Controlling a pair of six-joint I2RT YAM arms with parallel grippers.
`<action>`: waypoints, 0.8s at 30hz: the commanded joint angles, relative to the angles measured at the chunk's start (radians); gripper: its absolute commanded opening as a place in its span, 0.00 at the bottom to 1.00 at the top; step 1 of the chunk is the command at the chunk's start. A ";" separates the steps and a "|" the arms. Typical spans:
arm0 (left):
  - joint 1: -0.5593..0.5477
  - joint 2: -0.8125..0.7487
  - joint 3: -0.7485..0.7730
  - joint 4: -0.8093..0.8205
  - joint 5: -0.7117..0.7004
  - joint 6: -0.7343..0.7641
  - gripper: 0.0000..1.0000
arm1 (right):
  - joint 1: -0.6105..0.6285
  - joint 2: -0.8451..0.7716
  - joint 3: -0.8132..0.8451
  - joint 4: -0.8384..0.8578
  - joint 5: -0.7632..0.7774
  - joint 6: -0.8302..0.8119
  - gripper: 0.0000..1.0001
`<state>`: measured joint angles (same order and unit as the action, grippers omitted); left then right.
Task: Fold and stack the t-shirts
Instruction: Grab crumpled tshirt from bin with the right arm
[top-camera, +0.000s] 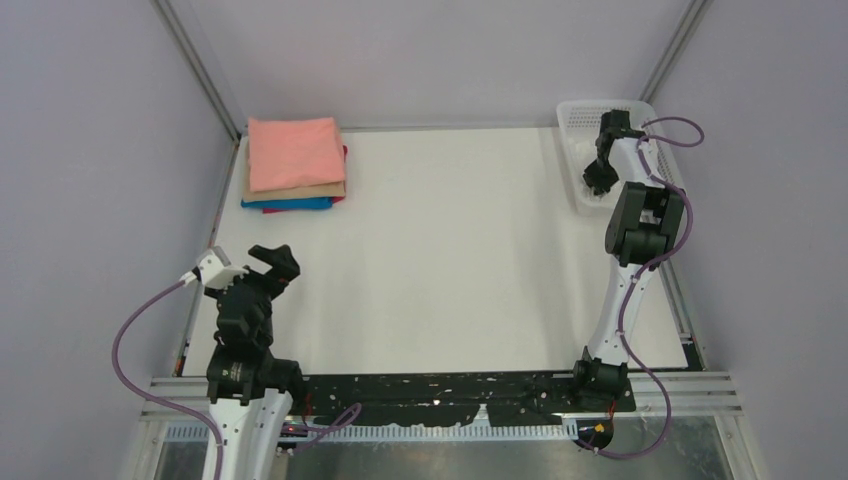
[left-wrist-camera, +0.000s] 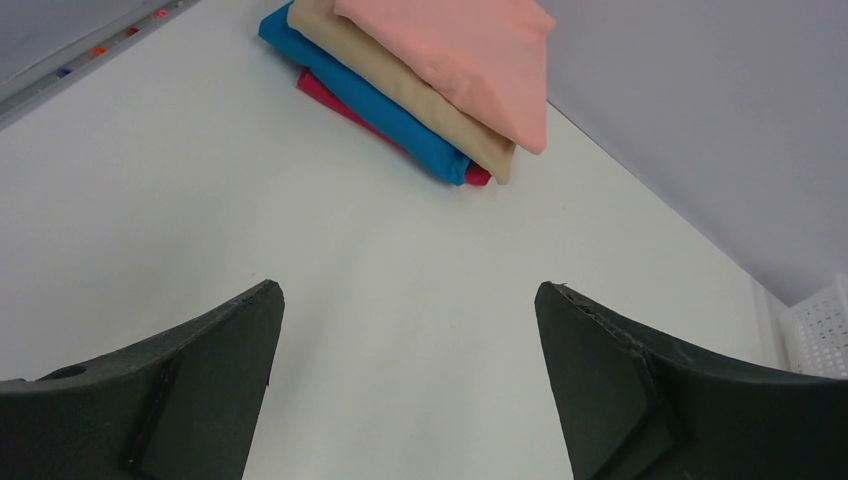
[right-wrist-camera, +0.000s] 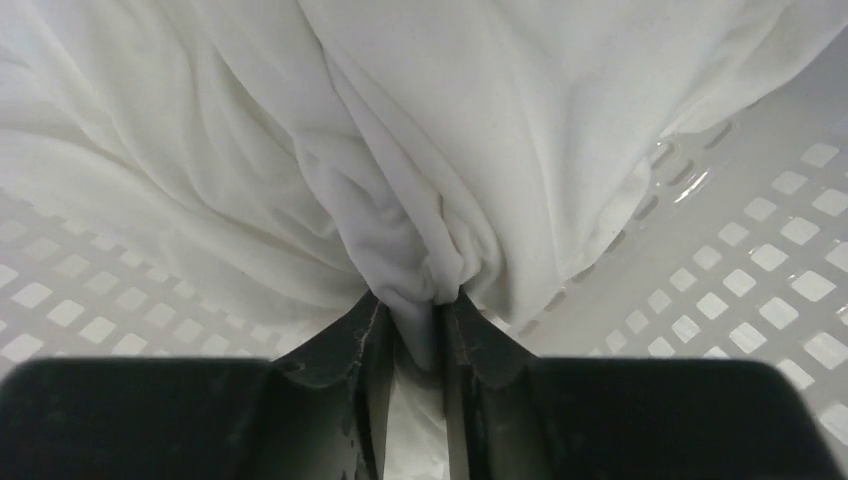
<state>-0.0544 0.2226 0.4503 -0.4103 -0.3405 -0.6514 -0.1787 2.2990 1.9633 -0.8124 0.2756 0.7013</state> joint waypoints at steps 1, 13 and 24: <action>0.000 -0.003 0.019 0.003 -0.026 -0.010 0.99 | -0.002 -0.090 0.030 -0.014 0.023 -0.013 0.19; -0.001 0.065 0.023 0.029 0.067 -0.002 0.99 | 0.054 -0.452 0.198 0.293 -0.199 -0.369 0.06; -0.001 0.172 0.064 0.046 0.214 -0.013 0.99 | 0.499 -0.720 0.190 0.333 -0.358 -0.602 0.06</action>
<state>-0.0544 0.3725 0.4576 -0.4011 -0.1909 -0.6510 0.2413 1.6577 2.1929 -0.5594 0.0769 0.1501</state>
